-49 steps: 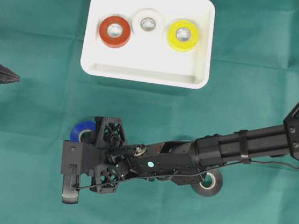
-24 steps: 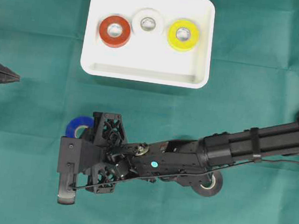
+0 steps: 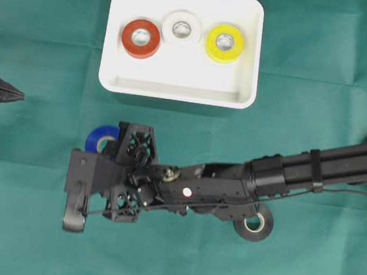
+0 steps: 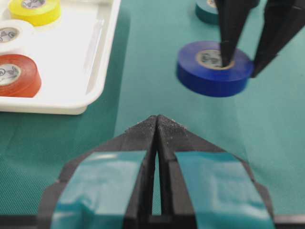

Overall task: Put the tape into the white case with the right arm.
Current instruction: 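Carry the blue roll into the tray below the red roll, release, then withdraw the right gripper to the right side of the table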

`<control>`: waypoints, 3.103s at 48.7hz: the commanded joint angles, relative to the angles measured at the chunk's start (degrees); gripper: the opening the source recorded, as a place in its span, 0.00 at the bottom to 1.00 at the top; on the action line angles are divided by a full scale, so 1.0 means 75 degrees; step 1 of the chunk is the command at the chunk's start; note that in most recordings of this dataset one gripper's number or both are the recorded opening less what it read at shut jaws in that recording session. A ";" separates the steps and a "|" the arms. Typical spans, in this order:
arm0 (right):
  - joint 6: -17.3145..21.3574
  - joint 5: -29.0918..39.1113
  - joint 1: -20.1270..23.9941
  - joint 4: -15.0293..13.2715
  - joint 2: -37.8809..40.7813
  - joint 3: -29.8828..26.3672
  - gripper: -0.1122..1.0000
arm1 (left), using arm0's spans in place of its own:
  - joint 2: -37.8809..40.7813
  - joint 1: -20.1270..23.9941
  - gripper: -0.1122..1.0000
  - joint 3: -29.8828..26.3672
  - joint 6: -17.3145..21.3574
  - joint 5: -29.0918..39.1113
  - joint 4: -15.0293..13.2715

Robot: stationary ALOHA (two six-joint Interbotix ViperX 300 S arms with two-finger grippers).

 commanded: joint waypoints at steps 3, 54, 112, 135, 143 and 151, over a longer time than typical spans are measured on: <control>-0.0035 0.0012 -0.0398 -0.0094 -0.0434 -0.0211 0.12 | 0.0059 0.0012 0.10 -0.0105 0.0000 -0.0035 0.0012; -0.0105 0.0012 -0.1969 -0.0469 -0.0562 0.0105 0.12 | 0.0070 0.0012 0.10 -0.0105 0.0000 -0.0035 0.0000; 0.0023 0.0152 -0.1875 -0.0469 -0.2766 0.3246 0.69 | 0.0059 0.0012 0.10 -0.0105 0.0000 -0.0035 0.0000; 0.0188 -0.1289 -0.1875 -0.0469 -0.4570 0.5754 0.69 | 0.0070 0.0012 0.10 -0.0105 0.0012 -0.0035 0.0012; 0.0258 -0.1559 -0.1875 -0.0469 -0.5250 0.6586 0.69 | 0.0070 0.0012 0.10 -0.0105 0.0012 -0.0035 0.0012; 0.0270 -0.1652 -0.1875 -0.0469 -0.5988 0.7383 0.69 | 0.0059 0.0012 0.10 -0.0105 0.0012 -0.0035 0.0000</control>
